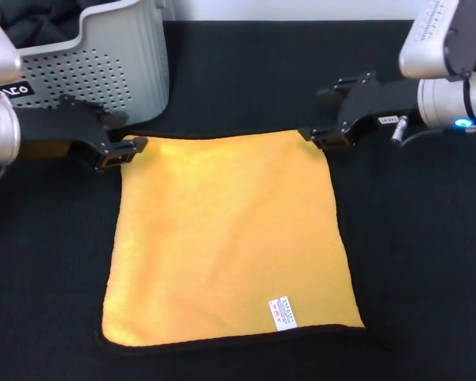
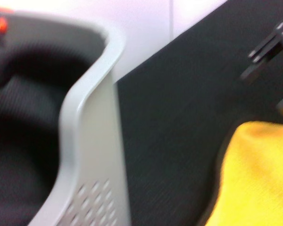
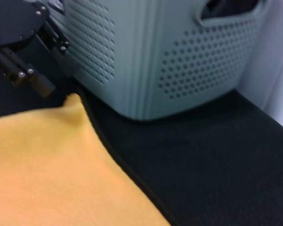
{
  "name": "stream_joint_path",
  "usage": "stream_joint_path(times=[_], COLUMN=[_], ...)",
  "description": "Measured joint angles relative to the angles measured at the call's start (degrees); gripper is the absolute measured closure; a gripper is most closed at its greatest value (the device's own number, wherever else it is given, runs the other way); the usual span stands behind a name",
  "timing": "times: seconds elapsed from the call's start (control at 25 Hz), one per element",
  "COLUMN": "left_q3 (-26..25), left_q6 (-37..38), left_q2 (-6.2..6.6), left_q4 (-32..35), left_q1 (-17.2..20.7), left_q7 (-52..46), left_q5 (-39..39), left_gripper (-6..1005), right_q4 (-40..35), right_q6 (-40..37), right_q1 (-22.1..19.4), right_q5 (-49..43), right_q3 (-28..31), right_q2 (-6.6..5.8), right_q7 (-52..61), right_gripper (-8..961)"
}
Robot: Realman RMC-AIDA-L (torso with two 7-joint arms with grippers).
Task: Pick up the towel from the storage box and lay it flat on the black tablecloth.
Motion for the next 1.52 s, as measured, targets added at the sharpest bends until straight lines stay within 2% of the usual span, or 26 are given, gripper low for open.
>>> stream_joint_path(times=[0.2, 0.4, 0.56, 0.76, 0.92, 1.16, 1.32, 1.52], left_q3=[0.1, -1.9, -4.6, -9.4, -9.8, -10.2, -10.3, -10.3], left_q6=[8.5, 19.3, 28.9, 41.0, 43.5, 43.6, 43.5, 43.5], left_q2=[-0.1, -0.05, -0.08, 0.9, 2.99, 6.32, 7.14, 7.27], left_q4=[4.2, 3.8, 1.8, -2.4, -4.6, -12.3, -14.0, -14.0], left_q1=[4.1, 8.3, 9.2, 9.0, 9.3, 8.4, 8.0, 8.0], left_q7=[5.0, 15.0, 19.2, 20.2, 19.1, 20.0, 20.3, 20.0], left_q5=[-8.9, -22.9, -30.8, -39.1, -41.4, -41.4, -41.2, -41.2], left_gripper=[517, 516, 515, 508, 503, 500, 500, 500], right_q4=[-7.5, -16.5, -23.8, -30.2, -29.4, -25.0, -23.9, -23.2], right_q6=[8.1, 21.9, 29.8, 34.3, 34.7, 34.9, 35.0, 35.1], right_q1=[-5.2, -11.7, -17.8, -23.4, -24.6, -23.5, -23.2, -23.0], right_q5=[1.2, 7.4, 15.4, 22.8, 26.4, 29.5, 30.2, 30.3], right_q3=[-0.4, -1.3, -2.8, -6.7, -8.8, -9.9, -10.1, -10.2], right_q2=[0.22, 0.27, 0.26, 0.19, 0.16, 0.21, 0.19, 0.19], right_q7=[-0.1, -0.3, -0.5, -1.4, -4.0, -7.4, -8.3, -8.7], right_gripper=[258, 252, 252, 252, 252, 252, 252, 252])
